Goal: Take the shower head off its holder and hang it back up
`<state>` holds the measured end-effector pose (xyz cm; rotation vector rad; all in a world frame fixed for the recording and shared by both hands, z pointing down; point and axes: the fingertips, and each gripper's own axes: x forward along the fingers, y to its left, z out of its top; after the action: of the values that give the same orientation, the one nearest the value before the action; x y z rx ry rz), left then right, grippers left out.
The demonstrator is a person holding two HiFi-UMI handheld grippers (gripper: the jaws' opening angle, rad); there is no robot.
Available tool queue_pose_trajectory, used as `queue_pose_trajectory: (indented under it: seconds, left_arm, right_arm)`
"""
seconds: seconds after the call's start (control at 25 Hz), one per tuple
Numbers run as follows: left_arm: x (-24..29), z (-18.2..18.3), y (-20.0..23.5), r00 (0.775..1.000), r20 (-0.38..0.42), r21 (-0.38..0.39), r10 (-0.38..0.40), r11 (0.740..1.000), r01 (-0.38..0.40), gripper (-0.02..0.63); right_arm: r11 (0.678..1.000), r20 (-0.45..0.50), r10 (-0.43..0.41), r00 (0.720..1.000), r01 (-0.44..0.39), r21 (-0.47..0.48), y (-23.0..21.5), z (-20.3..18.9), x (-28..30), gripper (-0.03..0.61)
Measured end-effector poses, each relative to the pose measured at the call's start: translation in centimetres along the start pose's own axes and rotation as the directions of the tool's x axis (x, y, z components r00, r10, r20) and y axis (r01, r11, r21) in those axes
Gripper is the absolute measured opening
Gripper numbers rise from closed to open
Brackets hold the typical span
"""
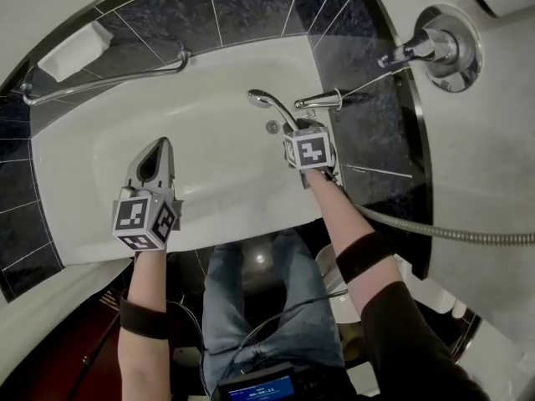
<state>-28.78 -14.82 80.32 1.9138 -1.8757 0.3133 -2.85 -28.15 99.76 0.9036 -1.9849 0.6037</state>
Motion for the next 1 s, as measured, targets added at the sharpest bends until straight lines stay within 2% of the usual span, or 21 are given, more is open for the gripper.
queue_pose_trajectory:
  seconds: [0.16,0.36,0.44,0.6,0.76,0.8,0.88,1.0]
  left_arm:
    - [1.0,-2.6,-0.4,0.999,-0.029,-0.024,-0.012,1.0,0.012,0.0]
    - [1.8,-4.4,-0.9,0.998,-0.057,-0.034,-0.03,0.999,0.028,0.0]
    - [2.0,-4.6,-1.0,0.998,-0.062,-0.038,-0.033,0.999,0.031,0.0]
    - [2.3,-4.9,-0.9,0.997,-0.066,-0.041,-0.034,0.999,0.031,0.0]
    - [2.5,-5.1,-0.6,0.997,-0.067,-0.046,-0.028,0.999,0.025,0.0]
    - [2.5,-5.2,-0.5,0.997,-0.07,-0.048,-0.025,0.999,0.022,0.0]
    - [2.6,-5.5,-0.5,0.997,-0.077,-0.053,-0.023,0.998,0.019,0.0]
    - [2.6,-5.6,-0.6,0.997,-0.08,-0.056,-0.024,0.998,0.019,0.0]
  right_arm:
    - [1.0,-0.112,-0.011,0.994,0.013,0.021,-1.5,-3.6,1.9,0.147]
    - [0.995,-0.158,-0.026,0.987,0.01,-0.101,-1.3,-3.7,2.5,0.147]
    - [0.994,-0.194,-0.03,0.981,0.009,-0.11,-1.8,-4.5,2.8,0.147]
    - [0.99,-0.283,-0.037,0.958,-0.002,-0.138,-2.3,-7.0,3.5,0.147]
    - [0.98,-0.383,-0.056,0.922,-0.022,-0.197,-3.0,-9.7,3.9,0.149]
    - [0.976,-0.382,-0.072,0.921,-0.015,-0.219,-3.3,-9.8,3.8,0.149]
    - [0.971,-0.333,-0.102,0.938,0.02,-0.24,-4.0,-8.6,3.6,0.151]
    - [0.986,-0.271,-0.074,0.96,0.029,-0.164,-3.8,-7.1,4.2,0.161]
